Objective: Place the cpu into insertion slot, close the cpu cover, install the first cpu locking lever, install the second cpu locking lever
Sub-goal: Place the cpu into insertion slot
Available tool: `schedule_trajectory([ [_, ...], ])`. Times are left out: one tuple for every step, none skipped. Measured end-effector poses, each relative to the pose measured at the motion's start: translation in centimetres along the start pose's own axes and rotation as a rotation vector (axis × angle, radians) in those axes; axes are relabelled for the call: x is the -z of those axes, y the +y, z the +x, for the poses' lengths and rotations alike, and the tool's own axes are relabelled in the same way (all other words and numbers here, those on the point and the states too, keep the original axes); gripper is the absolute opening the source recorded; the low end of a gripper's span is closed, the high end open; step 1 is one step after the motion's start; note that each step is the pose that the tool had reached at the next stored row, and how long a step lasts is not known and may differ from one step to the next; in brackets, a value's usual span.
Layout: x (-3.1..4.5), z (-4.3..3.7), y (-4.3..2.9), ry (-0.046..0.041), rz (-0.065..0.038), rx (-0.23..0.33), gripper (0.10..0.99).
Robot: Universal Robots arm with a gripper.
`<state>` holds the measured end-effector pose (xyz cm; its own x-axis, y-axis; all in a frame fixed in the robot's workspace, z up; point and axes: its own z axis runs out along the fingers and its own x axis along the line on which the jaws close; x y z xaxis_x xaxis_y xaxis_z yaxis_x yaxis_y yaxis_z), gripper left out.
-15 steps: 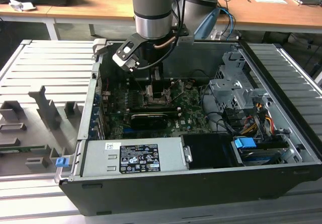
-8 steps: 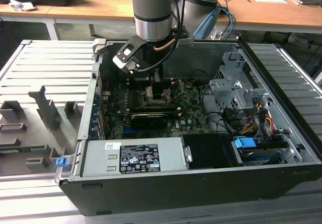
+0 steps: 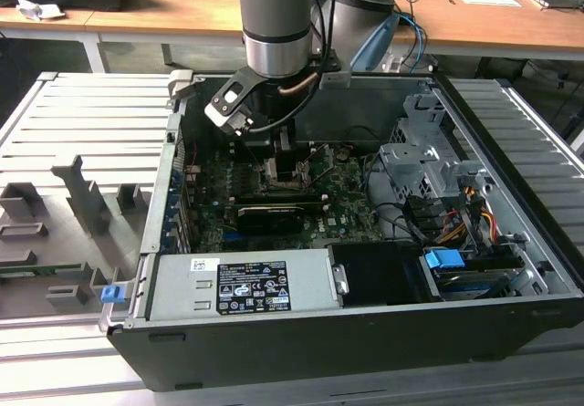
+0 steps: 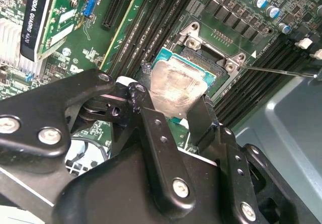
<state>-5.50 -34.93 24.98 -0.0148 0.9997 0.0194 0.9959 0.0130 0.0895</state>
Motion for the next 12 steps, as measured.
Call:
schedule_trajectory([
  [-0.03,0.0,0.0,0.0001,0.0,0.0,0.529],
  [-0.05,0.0,0.0,0.0001,0.0,0.0,0.529],
  [-0.08,0.0,0.0,0.0,0.0,0.0,0.529],
  [-0.11,0.01,0.0,0.0002,0.0,0.0,0.529],
  [-0.22,0.09,0.01,0.0001,0.0,0.0,0.529],
  [-0.32,0.11,0.03,0.0005,0.0,0.0,0.529],
  [-0.42,0.16,0.02,0.0007,0.0,0.0,0.529],
  [-0.61,0.32,0.03,0.0005,0.0,-0.001,0.529],
  [-0.9,0.5,0.05,0.0007,0.0,-0.002,0.529],
  [-1.02,0.6,0.06,0.0003,0.0,-0.003,0.529],
  [-1.16,0.68,0.07,0.0006,0.0,-0.003,0.529],
  [-1.41,0.88,0.08,0.0004,0.0,-0.003,0.529],
])
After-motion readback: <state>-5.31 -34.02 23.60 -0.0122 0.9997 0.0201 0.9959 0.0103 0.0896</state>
